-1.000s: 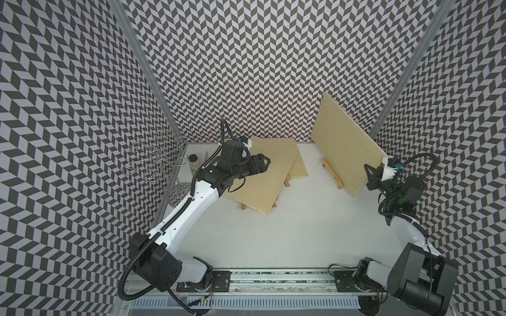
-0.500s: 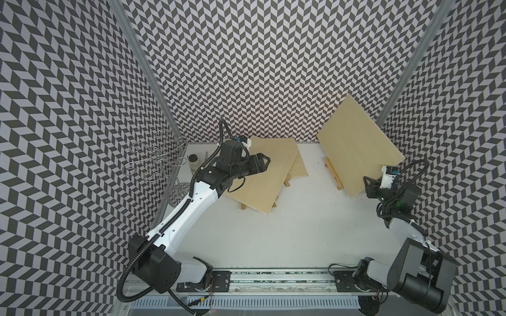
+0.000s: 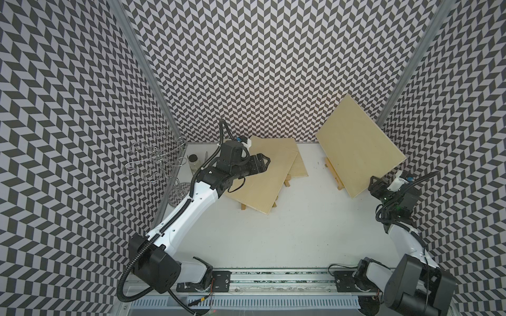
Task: Assemble the easel
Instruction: Place the drawing board on the easel, then move the easel to the center of the board.
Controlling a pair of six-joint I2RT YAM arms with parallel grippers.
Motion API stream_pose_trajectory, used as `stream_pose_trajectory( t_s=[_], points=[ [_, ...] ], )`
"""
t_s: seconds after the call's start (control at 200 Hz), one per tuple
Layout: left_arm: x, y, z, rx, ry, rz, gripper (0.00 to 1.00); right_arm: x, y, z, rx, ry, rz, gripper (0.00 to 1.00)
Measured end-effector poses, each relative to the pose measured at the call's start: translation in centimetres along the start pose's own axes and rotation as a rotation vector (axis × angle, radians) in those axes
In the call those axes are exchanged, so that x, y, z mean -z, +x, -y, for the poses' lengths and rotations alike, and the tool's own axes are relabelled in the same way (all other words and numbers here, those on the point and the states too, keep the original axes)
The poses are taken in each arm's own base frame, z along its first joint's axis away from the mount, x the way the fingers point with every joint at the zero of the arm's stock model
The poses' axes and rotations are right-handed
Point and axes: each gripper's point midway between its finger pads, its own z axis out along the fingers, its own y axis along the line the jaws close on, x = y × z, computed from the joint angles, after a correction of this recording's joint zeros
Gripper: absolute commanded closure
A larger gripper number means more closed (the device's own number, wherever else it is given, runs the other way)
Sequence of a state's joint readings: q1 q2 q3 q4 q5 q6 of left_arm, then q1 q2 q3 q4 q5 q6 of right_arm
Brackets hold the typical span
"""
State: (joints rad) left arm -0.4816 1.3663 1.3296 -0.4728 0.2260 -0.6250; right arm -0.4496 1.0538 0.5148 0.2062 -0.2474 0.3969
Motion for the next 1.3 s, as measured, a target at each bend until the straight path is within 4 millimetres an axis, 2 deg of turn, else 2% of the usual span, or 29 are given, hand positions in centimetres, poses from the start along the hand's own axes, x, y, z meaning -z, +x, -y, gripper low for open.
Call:
stream_pose_trajectory(
  t_s=[0.12,0.22,0.295,0.391,0.536,0.591,0.686,0.796,0.866,0.931,0.996,1.077,1.142,1.217,1.297],
  points=[
    [-0.4,0.2,-0.2,0.002,-0.006,-0.008,0.19,0.3,0.0,0.3,-0.090,0.080,-0.012,0.37],
    [-1.0,0.5,-0.5,0.004,-0.014,-0.024,0.19,0.6,0.2,-0.5,-0.129,0.130,-0.037,0.37],
    [-1.8,1.0,-0.7,0.005,-0.020,-0.040,0.18,1.4,0.5,-2.2,-0.136,0.142,-0.050,0.37],
    [-3.0,1.8,-0.8,-0.002,-0.027,-0.072,0.18,3.4,0.5,-4.8,-0.130,0.129,-0.051,0.36],
    [-6.6,2.7,0.9,-0.033,-0.010,-0.132,0.18,6.3,0.0,-8.0,-0.112,0.059,-0.049,0.35],
    [-8.4,2.9,2.2,-0.052,0.012,-0.158,0.18,6.6,0.2,-8.7,-0.093,0.038,-0.071,0.35],
    [-12.9,3.5,5.1,-0.084,0.065,-0.210,0.18,6.6,0.1,-9.8,-0.040,0.014,-0.121,0.36],
    [-18.4,4.8,8.6,-0.111,0.140,-0.262,0.18,6.0,-1.8,-11.6,0.017,0.010,-0.163,0.36],
    [-22.1,5.8,10.3,-0.109,0.189,-0.284,0.18,6.1,-4.2,-13.2,0.046,-0.008,-0.145,0.37],
    [-24.8,7.0,11.1,-0.082,0.225,-0.306,0.18,6.8,-6.6,-14.6,0.065,-0.028,-0.107,0.37],
    [-27.1,9.1,10.7,-0.033,0.246,-0.343,0.18,7.9,-9.2,-15.7,0.079,-0.040,-0.057,0.36],
    [-29.3,11.7,9.3,0.055,0.245,-0.393,0.18,9.5,-12.5,-17.1,0.082,-0.057,0.018,0.37],
    [-30.7,13.4,8.3,0.121,0.247,-0.415,0.17,10.6,-14.4,-18.1,0.076,-0.079,0.063,0.37],
    [-32.2,14.6,7.7,0.187,0.270,-0.416,0.17,11.2,-15.1,-19.0,0.073,-0.114,0.076,0.38],
    [-33.3,15.0,7.8,0.251,0.308,-0.394,0.17,11.0,-14.0,-19.4,0.070,-0.150,0.039,0.38]
  ],
)
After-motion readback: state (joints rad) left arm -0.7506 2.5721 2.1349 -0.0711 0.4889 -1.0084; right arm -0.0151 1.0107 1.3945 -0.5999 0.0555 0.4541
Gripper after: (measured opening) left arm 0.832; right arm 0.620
